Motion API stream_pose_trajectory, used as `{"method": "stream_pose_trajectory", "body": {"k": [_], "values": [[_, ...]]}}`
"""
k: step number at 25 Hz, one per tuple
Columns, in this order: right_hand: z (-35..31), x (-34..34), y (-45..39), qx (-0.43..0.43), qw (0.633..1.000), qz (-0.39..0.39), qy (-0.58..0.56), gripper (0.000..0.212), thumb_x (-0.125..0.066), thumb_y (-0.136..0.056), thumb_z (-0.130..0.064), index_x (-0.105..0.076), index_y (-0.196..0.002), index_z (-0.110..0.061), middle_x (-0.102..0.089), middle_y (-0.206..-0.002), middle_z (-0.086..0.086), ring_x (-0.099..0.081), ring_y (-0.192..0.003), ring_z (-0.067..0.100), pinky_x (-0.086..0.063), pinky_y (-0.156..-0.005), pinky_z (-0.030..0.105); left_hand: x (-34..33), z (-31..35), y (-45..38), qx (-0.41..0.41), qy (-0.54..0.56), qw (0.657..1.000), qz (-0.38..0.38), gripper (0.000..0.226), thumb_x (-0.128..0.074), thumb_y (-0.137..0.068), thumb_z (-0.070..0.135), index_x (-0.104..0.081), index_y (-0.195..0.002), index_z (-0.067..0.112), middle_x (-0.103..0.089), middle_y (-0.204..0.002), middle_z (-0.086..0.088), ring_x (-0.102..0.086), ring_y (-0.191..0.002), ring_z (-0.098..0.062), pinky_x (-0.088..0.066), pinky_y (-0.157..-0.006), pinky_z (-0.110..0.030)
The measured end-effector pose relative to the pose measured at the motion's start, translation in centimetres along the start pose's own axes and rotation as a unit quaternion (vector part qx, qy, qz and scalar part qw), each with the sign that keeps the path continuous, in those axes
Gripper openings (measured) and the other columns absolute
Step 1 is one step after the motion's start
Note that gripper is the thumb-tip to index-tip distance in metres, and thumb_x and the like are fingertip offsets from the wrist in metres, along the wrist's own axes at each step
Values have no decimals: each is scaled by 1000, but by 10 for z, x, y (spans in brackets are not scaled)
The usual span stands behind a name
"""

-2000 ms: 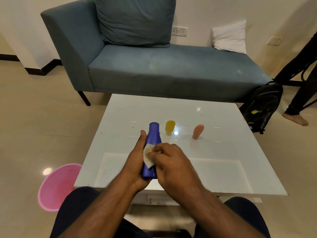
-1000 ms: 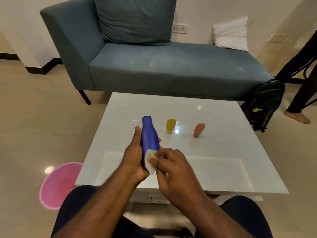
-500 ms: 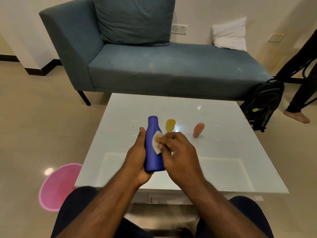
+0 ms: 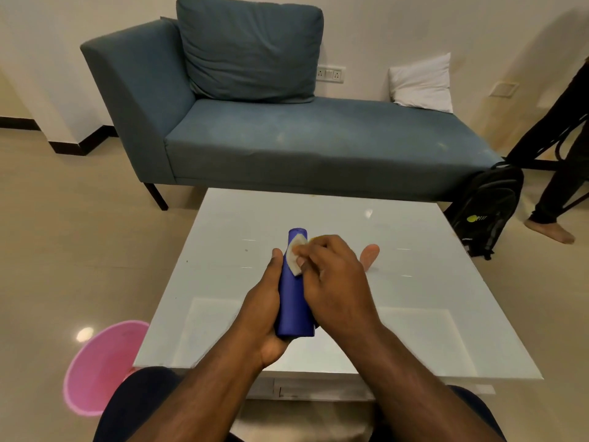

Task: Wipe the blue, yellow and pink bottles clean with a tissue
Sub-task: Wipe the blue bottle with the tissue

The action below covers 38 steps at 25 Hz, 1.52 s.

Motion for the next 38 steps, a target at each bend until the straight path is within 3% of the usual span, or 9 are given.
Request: {"method": "stream_pose_trajectory", "body": {"k": [6,10,14,18,22,26,29,31,38], "values": [[-13,-8,26,95,992,-48,70,18,-57,-88,-13,-65,-104,-15,-56,-104,-1,-53,-90,10,-48,-78,25,5,3,-2,-16,-25,1000,3,65,-43,-88,68,-66,-120,16,-76,-99,-15,-73,-87,-30,-58,-77,-43],[7,-3,-14,-75,996,-39,-17,9,-54,-93,-25,-56,-101,-24,-49,-97,-15,-54,-84,-8,-46,-63,4,1,-7,1,-21,-71,997,21,66,-34,-89,69,-67,-110,15,-76,-87,-12,-70,-74,-27,-57,-66,-39],[-9,-26,14,-47,995,-53,-67,11,-45,-91,-43,-51,-90,-34,-52,-96,-9,-62,-80,7,-53,-74,24,4,-1,-1,-26,-34,999,23,69,-33,-89,73,-66,-119,21,-77,-105,-14,-74,-95,-31,-59,-80,-46],[-1,-3,-7,-75,996,-43,-30,5,-52,-92,-23,-55,-95,-26,-55,-99,-9,-60,-85,11,-48,-64,18,6,-4,0,-35,-49,998,25,71,-34,-85,73,-66,-112,16,-77,-90,-11,-72,-76,-28,-58,-68,-39],[-9,-28,17,-19,998,-60,-20,11,-46,-95,-37,-52,-89,-30,-53,-92,-10,-60,-81,4,-50,-71,16,7,5,1,-31,-10,999,16,70,-36,-89,72,-66,-120,16,-77,-96,-13,-75,-82,-27,-60,-69,-39],[-7,-2,6,2,998,-29,58,2,-59,-89,-17,-60,-88,-19,-57,-96,-2,-54,-83,12,-46,-73,19,7,4,0,-34,-22,999,21,69,-37,-90,72,-66,-121,17,-76,-101,-13,-73,-85,-28,-58,-75,-42],[-14,-13,22,33,997,-31,60,12,-51,-94,-24,-62,-96,-20,-55,-96,-4,-53,-82,6,-43,-69,10,8,8,-3,-24,6,1000,10,69,-48,-88,69,-64,-123,11,-73,-91,-12,-71,-79,-25,-58,-72,-39],[-23,-16,41,91,990,-71,76,22,-49,-95,-23,-64,-108,-15,-57,-100,-2,-50,-85,8,-44,-77,15,10,12,-3,-9,16,1000,5,70,-56,-87,67,-63,-124,8,-69,-83,-11,-70,-75,-24,-57,-70,-38],[-23,-15,39,67,995,-38,69,22,-57,-89,-14,-64,-109,-14,-58,-104,1,-52,-94,16,-49,-80,27,8,14,-8,-7,27,1000,14,64,-59,-88,62,-63,-127,11,-71,-92,-13,-70,-80,-25,-57,-76,-41]]}}
Point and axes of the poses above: each hand's wrist, its own y-axis away from the middle knuckle, its own x-axis out of the back of the hand, z = x × y, the point moved 3 cm from there along -y, towards the middle knuckle
